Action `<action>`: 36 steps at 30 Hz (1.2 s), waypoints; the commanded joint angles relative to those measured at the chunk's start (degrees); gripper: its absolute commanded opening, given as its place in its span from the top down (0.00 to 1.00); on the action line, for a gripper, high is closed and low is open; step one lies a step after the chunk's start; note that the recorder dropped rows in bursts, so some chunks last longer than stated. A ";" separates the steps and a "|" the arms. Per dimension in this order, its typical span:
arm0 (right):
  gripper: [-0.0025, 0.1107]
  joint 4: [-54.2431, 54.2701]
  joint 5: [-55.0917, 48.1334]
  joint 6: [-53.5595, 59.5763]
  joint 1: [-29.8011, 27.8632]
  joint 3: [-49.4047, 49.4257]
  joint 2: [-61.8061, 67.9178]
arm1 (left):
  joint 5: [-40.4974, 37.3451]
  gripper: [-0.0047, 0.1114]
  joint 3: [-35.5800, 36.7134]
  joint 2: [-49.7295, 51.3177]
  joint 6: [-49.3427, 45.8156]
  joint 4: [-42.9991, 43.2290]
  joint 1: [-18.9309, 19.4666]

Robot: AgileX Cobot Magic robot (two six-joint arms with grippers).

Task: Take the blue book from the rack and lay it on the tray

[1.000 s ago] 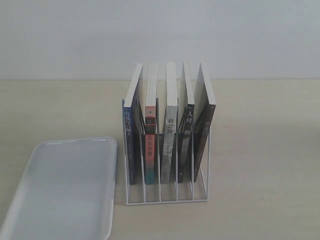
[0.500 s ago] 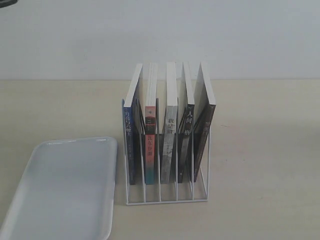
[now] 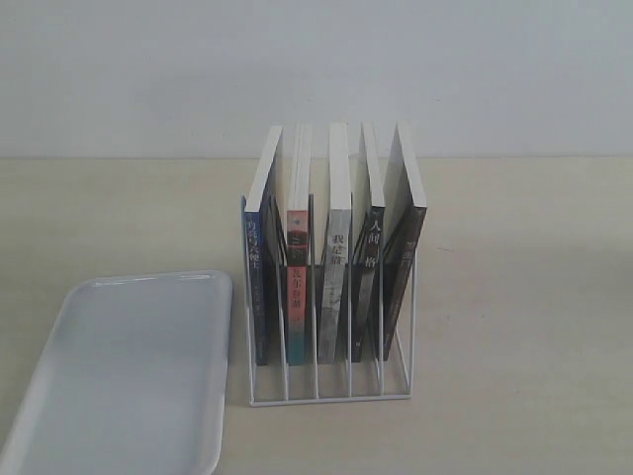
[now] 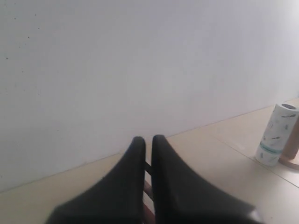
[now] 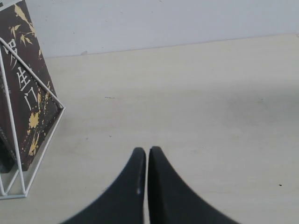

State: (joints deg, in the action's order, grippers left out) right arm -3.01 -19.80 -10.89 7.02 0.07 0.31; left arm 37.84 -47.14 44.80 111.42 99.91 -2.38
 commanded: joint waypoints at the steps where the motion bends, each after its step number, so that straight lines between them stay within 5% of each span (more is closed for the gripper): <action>1: 0.97 -0.27 0.70 0.35 -0.06 -0.07 -0.31 | -1.56 0.92 1.64 -1.91 -0.96 0.04 0.09; 8: 0.97 -0.27 0.70 0.35 -0.06 -0.07 -0.31 | -2.13 0.92 1.90 -2.16 -2.22 0.04 0.09; 14: 0.97 -0.27 0.70 0.35 -0.06 -0.07 -0.31 | -3.68 0.92 3.01 -2.16 -29.49 -10.46 0.09; 20: 0.97 -0.27 0.70 0.35 -0.06 -0.07 -0.31 | -24.21 0.92 9.83 -3.16 -55.92 -34.99 -0.14; 25: 0.97 -0.27 0.70 0.35 -0.06 -0.07 -0.31 | -44.13 0.92 10.90 -2.90 -50.69 -35.86 -3.91; 27: 0.97 -0.27 0.70 0.35 -0.06 -0.07 -0.31 | -48.18 0.92 10.90 -0.73 -58.32 -39.07 -6.05; 31: 0.97 -0.27 0.70 0.35 -0.06 -0.07 -0.31 | -69.08 0.92 1.55 4.93 -94.77 -76.32 -10.22; 34: 0.97 -0.27 0.70 0.35 -0.06 -0.07 -0.31 | -81.55 0.92 -7.72 7.44 -109.85 -100.34 -10.50; 36: 0.97 -0.27 0.70 0.35 -0.06 -0.07 -0.31 | -81.96 0.92 -11.10 7.32 -116.72 -110.47 -10.50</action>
State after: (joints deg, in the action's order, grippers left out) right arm -3.01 -19.80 -10.89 7.02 0.07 0.31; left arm -41.39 -54.60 52.13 3.79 2.57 -12.51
